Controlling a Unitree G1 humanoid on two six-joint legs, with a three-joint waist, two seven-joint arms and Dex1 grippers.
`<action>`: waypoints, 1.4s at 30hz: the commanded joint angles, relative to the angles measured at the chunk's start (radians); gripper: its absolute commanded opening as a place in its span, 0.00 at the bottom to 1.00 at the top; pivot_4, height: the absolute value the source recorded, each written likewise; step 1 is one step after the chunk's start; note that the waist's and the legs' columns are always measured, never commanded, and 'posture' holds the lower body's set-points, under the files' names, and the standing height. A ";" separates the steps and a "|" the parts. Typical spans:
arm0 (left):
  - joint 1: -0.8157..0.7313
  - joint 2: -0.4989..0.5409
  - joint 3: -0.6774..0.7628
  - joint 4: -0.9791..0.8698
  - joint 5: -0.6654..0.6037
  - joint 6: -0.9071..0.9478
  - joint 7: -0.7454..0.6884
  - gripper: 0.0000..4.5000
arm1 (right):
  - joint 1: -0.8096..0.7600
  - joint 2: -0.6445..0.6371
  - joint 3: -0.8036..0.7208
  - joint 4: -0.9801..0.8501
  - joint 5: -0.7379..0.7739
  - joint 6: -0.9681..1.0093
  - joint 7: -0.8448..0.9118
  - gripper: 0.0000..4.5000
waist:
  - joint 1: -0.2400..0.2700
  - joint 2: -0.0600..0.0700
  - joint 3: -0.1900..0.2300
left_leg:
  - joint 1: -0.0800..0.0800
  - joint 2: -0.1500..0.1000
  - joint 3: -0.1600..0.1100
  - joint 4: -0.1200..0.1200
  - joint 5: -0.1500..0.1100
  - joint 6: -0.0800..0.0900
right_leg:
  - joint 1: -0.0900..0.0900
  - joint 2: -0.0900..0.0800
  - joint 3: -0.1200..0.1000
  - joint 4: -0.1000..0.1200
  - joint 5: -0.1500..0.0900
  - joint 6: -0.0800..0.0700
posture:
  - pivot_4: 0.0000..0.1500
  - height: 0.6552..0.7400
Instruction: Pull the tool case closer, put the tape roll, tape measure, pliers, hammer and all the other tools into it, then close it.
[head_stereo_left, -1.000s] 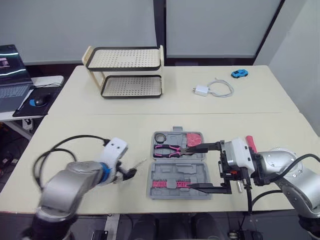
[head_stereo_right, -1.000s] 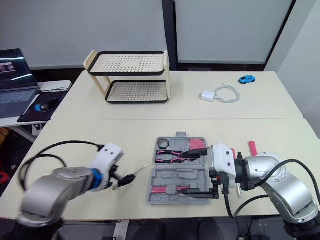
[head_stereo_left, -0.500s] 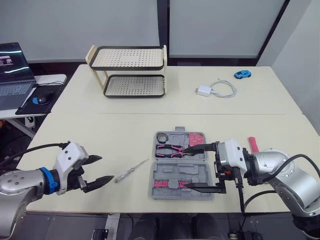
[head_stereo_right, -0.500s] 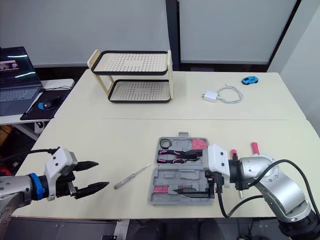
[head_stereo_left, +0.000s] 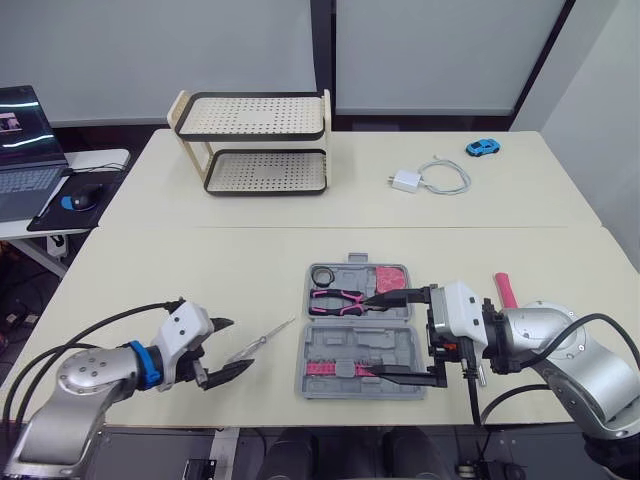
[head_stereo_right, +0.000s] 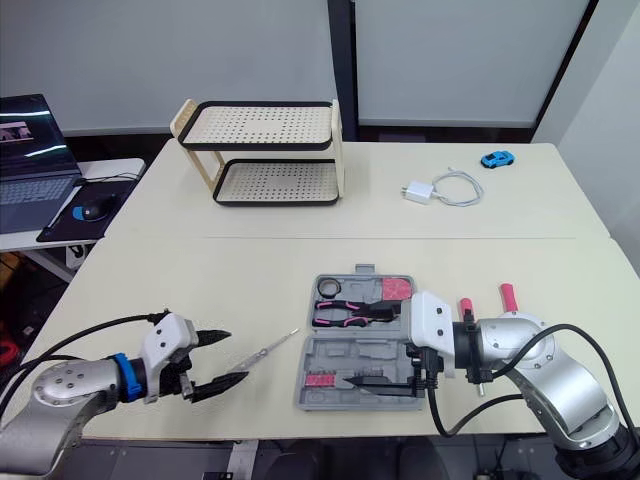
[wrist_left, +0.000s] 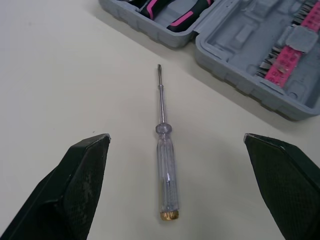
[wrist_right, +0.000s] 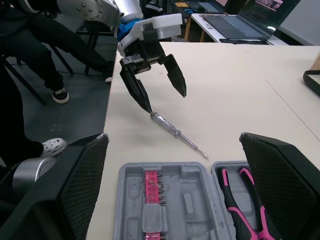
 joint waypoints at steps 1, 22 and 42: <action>-0.021 -0.008 -0.024 0.040 0.033 -0.040 0.025 0.85 | -0.007 0.003 -0.016 -0.041 0.007 -0.009 -0.012 1.00 | 0.000 0.000 0.000 | 0.000 0.000 0.000 0.000 0.000 0.000 | 0.000 0.000 0.000 0.000 0.000 0.000 | 1.00 1.00; -0.120 -0.084 -0.153 0.201 0.103 -0.098 0.091 0.67 | -0.027 -0.010 0.005 -0.072 -0.013 0.011 -0.045 1.00 | 0.000 0.000 0.000 | 0.000 0.000 0.000 0.000 0.000 0.000 | 0.000 0.000 0.000 0.001 0.000 0.000 | 1.00 1.00; -0.078 -0.039 -0.166 0.204 0.130 -0.063 0.107 0.05 | -0.025 -0.010 0.005 -0.071 -0.016 0.003 -0.053 1.00 | -0.005 0.001 -0.001 | 0.001 0.000 0.000 0.000 0.000 0.000 | 0.000 0.001 0.000 0.001 0.000 0.000 | 1.00 1.00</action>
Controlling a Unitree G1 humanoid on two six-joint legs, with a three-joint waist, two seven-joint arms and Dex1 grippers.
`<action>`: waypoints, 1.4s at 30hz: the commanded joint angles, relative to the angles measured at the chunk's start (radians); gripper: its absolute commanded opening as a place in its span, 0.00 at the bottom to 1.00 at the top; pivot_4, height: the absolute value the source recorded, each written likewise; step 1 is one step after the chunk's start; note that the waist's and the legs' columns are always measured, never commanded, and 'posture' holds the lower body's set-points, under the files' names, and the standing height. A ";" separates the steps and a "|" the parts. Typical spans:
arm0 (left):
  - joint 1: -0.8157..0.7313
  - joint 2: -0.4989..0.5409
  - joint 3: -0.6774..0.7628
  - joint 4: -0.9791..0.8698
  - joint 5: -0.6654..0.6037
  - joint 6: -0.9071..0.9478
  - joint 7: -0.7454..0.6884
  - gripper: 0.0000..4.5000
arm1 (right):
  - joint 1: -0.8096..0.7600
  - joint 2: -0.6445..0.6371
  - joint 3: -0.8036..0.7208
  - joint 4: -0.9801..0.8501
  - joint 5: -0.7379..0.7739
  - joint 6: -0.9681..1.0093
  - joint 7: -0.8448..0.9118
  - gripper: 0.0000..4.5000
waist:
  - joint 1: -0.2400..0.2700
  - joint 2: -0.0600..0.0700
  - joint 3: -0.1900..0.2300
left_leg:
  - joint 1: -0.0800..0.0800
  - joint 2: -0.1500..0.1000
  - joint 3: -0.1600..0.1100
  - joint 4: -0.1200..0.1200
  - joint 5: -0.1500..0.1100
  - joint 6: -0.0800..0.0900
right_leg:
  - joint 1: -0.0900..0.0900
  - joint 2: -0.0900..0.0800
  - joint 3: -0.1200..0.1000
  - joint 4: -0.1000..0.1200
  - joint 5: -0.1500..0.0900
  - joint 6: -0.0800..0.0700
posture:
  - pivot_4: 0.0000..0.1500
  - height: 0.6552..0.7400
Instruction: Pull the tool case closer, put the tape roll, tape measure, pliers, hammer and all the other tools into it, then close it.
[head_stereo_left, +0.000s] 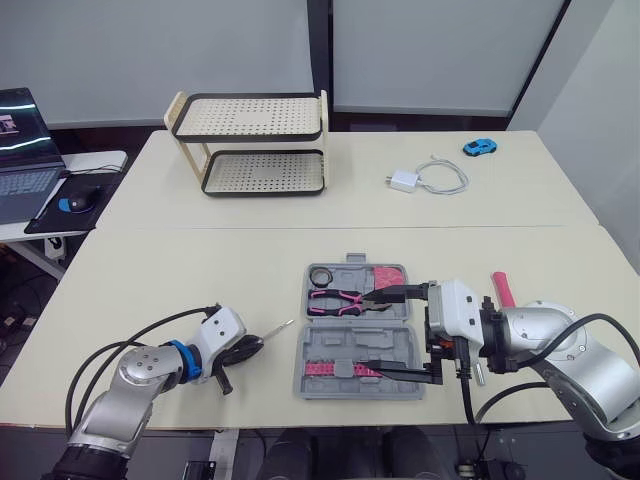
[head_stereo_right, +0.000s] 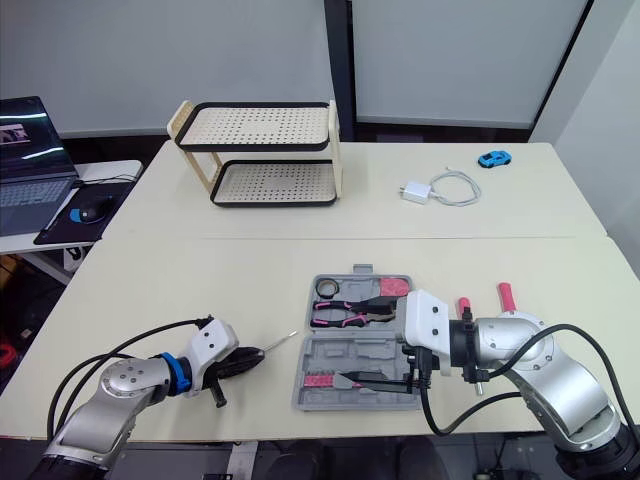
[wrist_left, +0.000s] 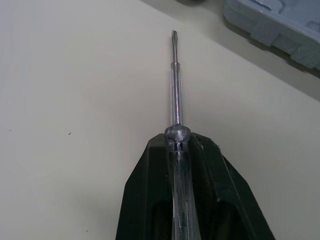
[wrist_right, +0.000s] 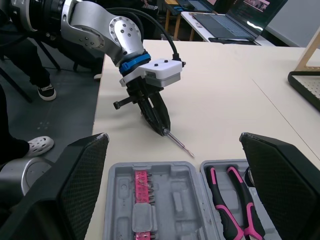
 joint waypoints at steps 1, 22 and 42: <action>0.028 0.019 0.011 0.009 0.002 0.018 -0.005 0.05 | -0.012 0.000 -0.006 -0.035 -0.006 -0.018 0.002 1.00 | -0.001 0.000 0.000 | 0.000 0.000 0.000 0.000 0.000 0.000 | 0.000 0.000 0.000 0.000 0.000 0.000 | 1.00 1.00; -0.168 0.263 0.012 -0.426 -0.183 0.248 -0.250 0.05 | 0.061 -0.080 -0.098 -0.072 0.016 0.054 -0.032 1.00 | -0.001 -0.001 0.001 | -0.001 0.000 0.000 0.000 0.000 0.000 | 0.000 0.001 0.000 0.000 0.000 0.000 | 1.00 1.00; -0.449 0.039 -0.424 -0.351 0.129 0.230 -0.147 0.05 | 0.244 -0.127 -0.196 -0.226 -0.043 0.179 -0.211 1.00 | 0.002 -0.001 0.001 | -0.002 -0.002 0.001 0.001 0.000 0.000 | 0.001 0.002 0.001 0.000 0.000 0.000 | 1.00 1.00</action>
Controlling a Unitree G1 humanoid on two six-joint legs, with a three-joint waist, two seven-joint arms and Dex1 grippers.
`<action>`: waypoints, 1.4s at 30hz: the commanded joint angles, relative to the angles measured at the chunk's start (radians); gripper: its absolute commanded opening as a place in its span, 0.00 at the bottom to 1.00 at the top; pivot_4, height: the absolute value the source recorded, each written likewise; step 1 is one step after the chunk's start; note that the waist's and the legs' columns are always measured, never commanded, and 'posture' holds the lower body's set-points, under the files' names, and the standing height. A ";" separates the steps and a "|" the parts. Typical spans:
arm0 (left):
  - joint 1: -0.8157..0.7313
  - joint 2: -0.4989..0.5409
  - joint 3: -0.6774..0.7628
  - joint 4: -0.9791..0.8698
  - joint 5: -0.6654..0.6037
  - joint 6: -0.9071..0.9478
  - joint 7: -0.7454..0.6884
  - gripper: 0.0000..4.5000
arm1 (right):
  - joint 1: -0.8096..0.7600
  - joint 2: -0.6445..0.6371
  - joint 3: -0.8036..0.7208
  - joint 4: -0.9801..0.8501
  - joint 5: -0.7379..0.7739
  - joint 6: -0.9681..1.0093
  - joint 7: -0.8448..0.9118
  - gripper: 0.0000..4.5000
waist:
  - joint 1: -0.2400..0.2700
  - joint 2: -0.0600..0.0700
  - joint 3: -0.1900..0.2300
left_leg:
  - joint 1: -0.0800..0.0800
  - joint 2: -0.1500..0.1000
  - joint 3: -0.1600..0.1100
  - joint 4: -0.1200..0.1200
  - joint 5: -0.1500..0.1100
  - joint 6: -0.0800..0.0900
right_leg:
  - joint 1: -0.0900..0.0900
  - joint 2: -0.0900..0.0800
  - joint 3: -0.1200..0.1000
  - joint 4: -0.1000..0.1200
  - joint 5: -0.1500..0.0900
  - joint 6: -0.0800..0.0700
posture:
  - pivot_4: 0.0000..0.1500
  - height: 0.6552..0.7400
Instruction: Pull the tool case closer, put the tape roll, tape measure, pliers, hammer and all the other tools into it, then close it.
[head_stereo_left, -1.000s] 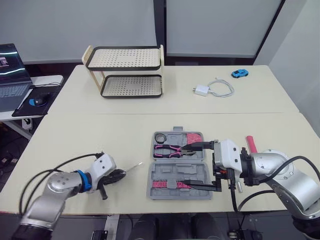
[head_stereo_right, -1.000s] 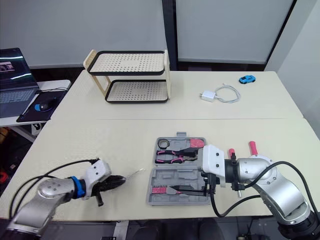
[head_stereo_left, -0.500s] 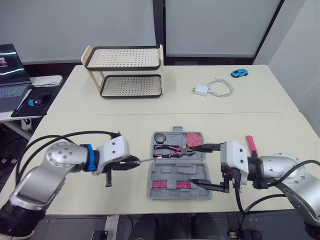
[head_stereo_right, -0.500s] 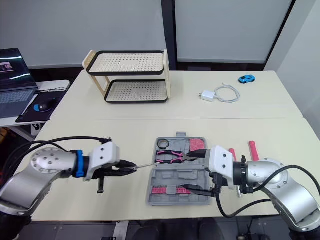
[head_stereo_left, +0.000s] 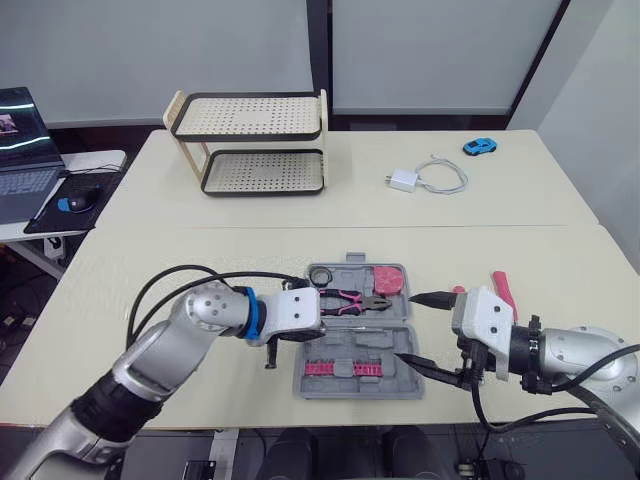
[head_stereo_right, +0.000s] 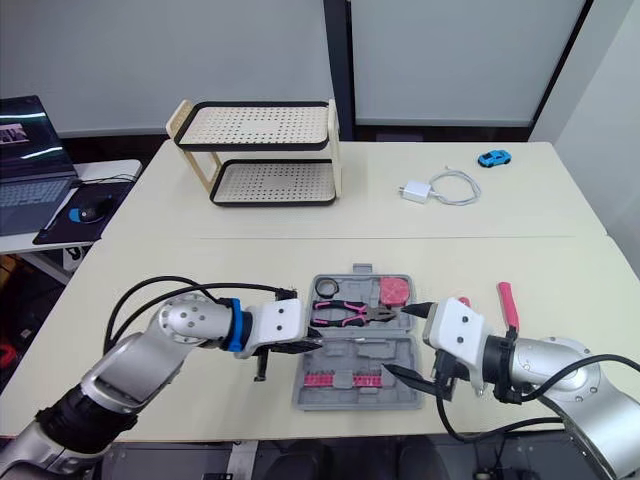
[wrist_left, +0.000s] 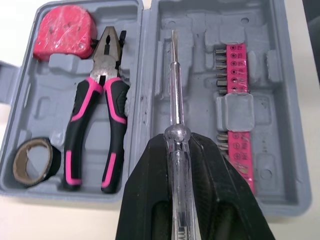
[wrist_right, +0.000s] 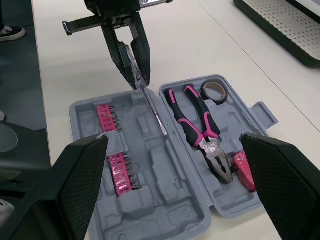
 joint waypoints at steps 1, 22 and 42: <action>-0.029 -0.038 -0.040 0.030 0.064 -0.038 0.026 0.05 | 0.014 0.003 -0.015 -0.059 -0.013 0.010 -0.036 1.00 | 0.000 0.000 0.000 | 0.000 0.000 0.000 0.000 0.000 0.000 | 0.000 0.000 0.000 0.000 0.000 0.000 | 1.00 1.00; -0.054 -0.175 -0.118 0.124 0.223 -0.061 0.052 0.05 | 0.012 0.010 -0.002 -0.101 -0.005 0.046 -0.089 1.00 | 0.000 0.000 0.000 | 0.000 -0.001 0.000 0.001 0.000 0.000 | 0.000 0.000 0.000 0.001 0.000 0.000 | 1.00 1.00; -0.059 -0.223 -0.143 0.194 0.287 -0.083 0.062 0.05 | -0.074 0.034 0.013 -0.116 0.031 0.133 -0.119 1.00 | 0.001 0.000 0.000 | 0.000 -0.001 -0.001 0.001 0.000 0.000 | 0.000 0.000 0.000 0.001 0.000 0.000 | 1.00 1.00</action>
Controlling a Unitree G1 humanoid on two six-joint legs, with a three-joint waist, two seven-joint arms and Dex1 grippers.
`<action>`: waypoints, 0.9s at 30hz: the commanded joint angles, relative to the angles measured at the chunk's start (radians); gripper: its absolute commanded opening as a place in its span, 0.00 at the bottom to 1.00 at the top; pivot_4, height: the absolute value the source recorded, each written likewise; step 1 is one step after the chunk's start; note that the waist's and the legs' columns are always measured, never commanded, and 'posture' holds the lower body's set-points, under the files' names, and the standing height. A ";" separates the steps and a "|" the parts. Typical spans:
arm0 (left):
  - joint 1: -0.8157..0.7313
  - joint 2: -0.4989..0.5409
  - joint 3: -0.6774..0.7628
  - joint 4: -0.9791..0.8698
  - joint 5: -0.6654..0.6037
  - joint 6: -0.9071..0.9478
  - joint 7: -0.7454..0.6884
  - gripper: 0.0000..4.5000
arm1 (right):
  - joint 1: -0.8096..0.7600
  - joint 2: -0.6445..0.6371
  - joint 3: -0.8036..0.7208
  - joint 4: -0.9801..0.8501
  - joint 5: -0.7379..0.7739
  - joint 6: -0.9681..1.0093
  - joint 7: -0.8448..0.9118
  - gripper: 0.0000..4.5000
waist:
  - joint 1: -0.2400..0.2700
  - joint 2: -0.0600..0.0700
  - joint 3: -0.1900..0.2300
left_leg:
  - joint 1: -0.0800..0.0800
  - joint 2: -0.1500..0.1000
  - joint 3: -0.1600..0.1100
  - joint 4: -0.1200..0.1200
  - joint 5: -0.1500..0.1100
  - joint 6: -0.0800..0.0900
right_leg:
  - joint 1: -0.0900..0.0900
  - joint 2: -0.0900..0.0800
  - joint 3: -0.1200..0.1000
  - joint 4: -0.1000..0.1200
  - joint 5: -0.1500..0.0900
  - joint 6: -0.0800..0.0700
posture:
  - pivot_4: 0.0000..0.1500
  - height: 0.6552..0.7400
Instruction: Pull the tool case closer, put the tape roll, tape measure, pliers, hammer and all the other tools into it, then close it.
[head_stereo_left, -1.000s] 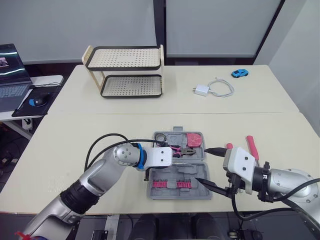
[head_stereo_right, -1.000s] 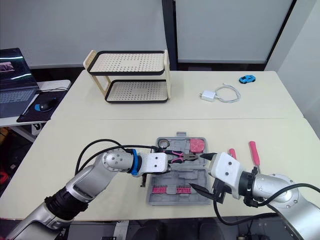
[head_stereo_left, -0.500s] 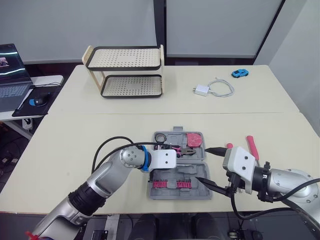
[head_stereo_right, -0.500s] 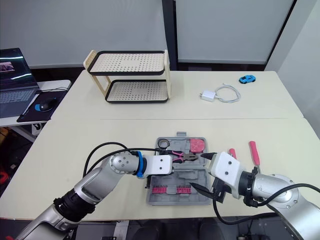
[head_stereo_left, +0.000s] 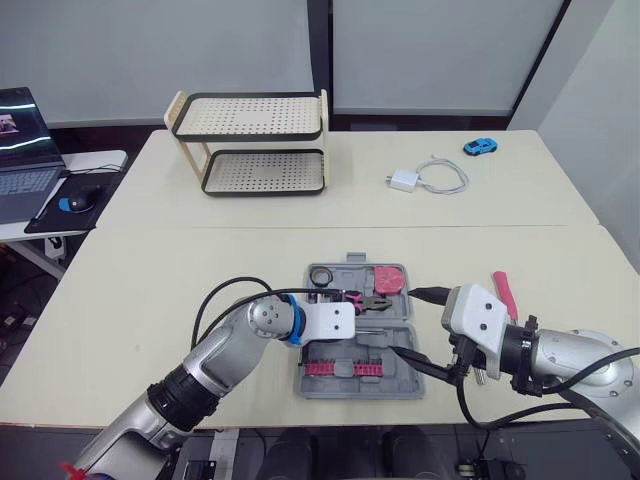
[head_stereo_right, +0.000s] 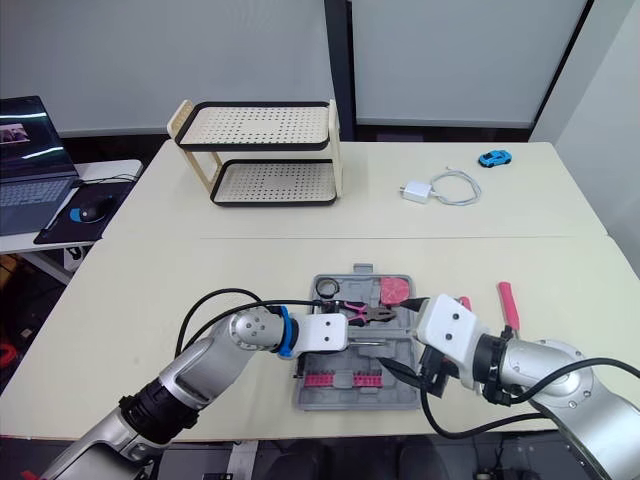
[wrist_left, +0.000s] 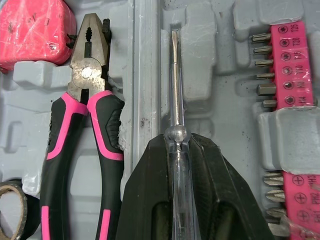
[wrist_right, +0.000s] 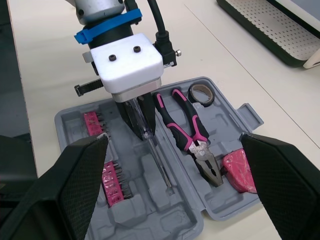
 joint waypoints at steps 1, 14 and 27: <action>-0.005 -0.008 -0.004 -0.012 0.015 -0.017 0.002 0.05 | -0.019 0.010 -0.009 -0.042 0.016 0.006 -0.014 1.00 | 0.000 0.000 0.000 | 0.000 0.000 0.000 0.000 0.000 0.000 | 0.000 0.000 0.000 0.000 0.000 0.000 | 1.00 1.00; -0.011 -0.017 0.005 -0.002 0.019 -0.027 0.001 0.41 | -0.054 0.037 -0.011 -0.038 0.041 0.038 -0.036 1.00 | 0.000 0.000 0.000 | 0.000 0.000 0.000 0.000 0.000 0.000 | 0.000 0.000 0.000 0.000 0.000 0.000 | 1.00 1.00; -0.024 -0.038 0.084 -0.063 -0.082 0.029 -0.025 0.47 | -0.032 0.036 -0.007 -0.020 0.024 0.010 -0.028 1.00 | 0.000 0.000 0.000 | 0.000 0.000 0.000 0.000 0.000 0.000 | 0.000 0.000 0.000 0.000 0.000 0.000 | 1.00 1.00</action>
